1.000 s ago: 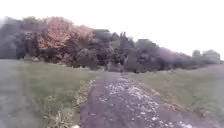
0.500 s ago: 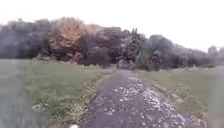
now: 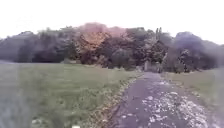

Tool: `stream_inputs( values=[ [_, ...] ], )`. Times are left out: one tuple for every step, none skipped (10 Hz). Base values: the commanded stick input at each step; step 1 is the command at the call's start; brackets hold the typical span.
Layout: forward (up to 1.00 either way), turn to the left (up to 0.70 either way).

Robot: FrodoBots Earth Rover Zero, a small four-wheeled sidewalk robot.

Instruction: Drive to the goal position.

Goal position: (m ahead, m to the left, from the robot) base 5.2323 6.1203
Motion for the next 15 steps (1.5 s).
stream_inputs(
  values=[
    [0.98,0.39],
    [0.98,0.39],
    [0.98,0.39],
    [0.98,0.39],
    [0.98,0.39],
    [0.98,0.39],
    [0.98,0.39],
    [0.98,0.39],
    [0.98,0.00],
    [0.98,0.00],
    [0.98,0.00],
    [0.98,0.00],
    [0.98,0.00],
    [0.98,0.00],
    [0.98,0.00]
  ],
)
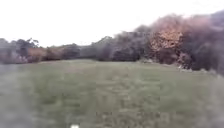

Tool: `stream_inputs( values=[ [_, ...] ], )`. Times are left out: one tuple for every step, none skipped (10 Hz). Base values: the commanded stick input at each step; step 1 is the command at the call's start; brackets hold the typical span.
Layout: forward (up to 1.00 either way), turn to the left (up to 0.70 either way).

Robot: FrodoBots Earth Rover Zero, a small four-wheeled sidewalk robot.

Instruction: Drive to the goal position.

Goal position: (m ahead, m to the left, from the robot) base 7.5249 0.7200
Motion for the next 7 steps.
stream_inputs(
  values=[
    [0.98,0.00],
    [0.98,0.00],
    [0.98,0.00],
    [0.98,0.00],
    [0.98,0.00],
    [0.98,0.00],
    [0.98,0.00]
  ],
)
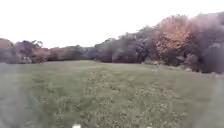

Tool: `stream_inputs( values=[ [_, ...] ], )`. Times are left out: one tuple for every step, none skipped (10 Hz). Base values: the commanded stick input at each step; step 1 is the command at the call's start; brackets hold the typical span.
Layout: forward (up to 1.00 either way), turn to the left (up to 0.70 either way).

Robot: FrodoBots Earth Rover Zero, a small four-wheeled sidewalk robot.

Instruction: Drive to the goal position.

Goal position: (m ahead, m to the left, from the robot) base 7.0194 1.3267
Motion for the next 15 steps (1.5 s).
stream_inputs(
  values=[
    [0.98,0.00],
    [0.98,0.00],
    [0.98,0.03],
    [0.98,0.04],
    [0.98,0.08],
    [0.98,0.09],
    [0.98,0.10],
    [0.98,0.10],
    [0.98,0.09],
    [0.98,0.03],
    [0.98,0.02],
    [0.98,0.00],
    [0.98,0.00],
    [0.98,0.00],
    [0.98,0.00]
  ],
)
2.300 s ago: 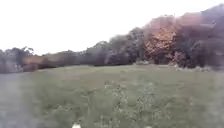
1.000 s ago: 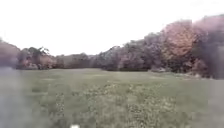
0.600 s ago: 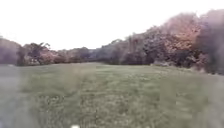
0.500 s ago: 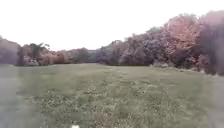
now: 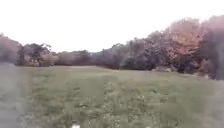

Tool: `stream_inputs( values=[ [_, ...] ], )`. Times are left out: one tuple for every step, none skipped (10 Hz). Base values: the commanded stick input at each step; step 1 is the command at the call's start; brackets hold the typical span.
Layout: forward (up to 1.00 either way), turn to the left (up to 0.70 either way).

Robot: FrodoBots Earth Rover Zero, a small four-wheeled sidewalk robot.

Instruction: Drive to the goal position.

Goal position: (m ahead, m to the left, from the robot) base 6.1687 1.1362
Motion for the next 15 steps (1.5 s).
stream_inputs(
  values=[
    [0.98,0.00],
    [0.98,0.01],
    [0.98,0.03],
    [0.98,0.37],
    [0.98,0.38],
    [0.98,0.39],
    [0.98,0.37],
    [0.98,0.35],
    [0.98,0.00],
    [0.98,0.00],
    [0.98,0.00],
    [0.98,0.00],
    [0.98,0.00],
    [0.98,0.00],
    [0.98,0.00]
  ],
)
